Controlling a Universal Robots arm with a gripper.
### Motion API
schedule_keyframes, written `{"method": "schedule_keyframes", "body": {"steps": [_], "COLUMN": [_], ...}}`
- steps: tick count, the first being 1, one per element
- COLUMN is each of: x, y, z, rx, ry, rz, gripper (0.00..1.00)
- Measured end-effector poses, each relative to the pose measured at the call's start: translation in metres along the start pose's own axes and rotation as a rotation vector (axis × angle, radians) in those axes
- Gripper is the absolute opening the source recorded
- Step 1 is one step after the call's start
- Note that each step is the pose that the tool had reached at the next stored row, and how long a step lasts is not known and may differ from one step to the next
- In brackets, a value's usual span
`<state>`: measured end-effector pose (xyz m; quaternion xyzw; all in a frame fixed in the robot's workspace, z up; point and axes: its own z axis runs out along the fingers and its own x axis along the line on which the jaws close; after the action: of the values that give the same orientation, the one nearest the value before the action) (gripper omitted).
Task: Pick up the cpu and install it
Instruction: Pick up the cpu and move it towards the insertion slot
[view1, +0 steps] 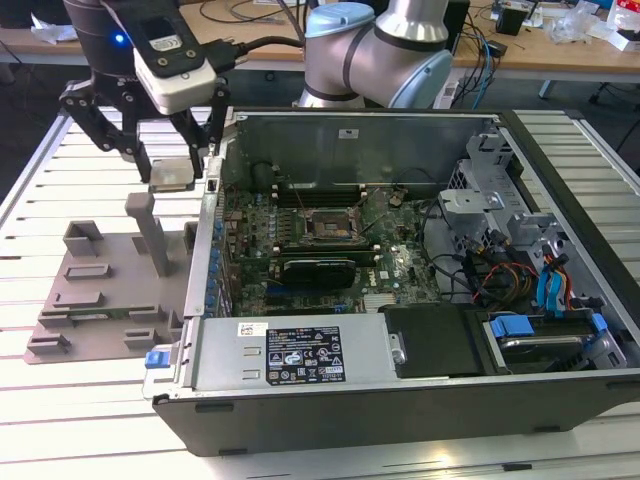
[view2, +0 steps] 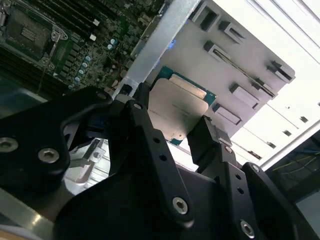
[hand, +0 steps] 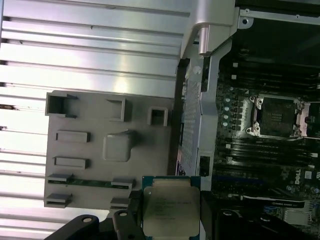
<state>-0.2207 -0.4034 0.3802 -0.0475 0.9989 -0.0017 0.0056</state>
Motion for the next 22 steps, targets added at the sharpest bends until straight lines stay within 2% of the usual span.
{"method": "schedule_keyframes", "body": {"steps": [5, 9, 18, 19, 22], "x": [-0.0126, -0.0258, -0.0452, -0.0509, -0.0573], "y": [-0.0012, -0.0024, -0.0043, -0.0049, -0.0054], "z": [0.0001, 0.0003, 0.0004, 0.0005, 0.0006], "rx": [0.0043, 0.0066, 0.0085, 0.0085, 0.0085], "ry": [0.0007, 0.0014, 0.0025, 0.0028, 0.0034], "rz": [0.0, 0.0, 0.0, 0.0, 0.0], "gripper": [0.55, 0.55, 0.55, 0.55, 0.55]}}
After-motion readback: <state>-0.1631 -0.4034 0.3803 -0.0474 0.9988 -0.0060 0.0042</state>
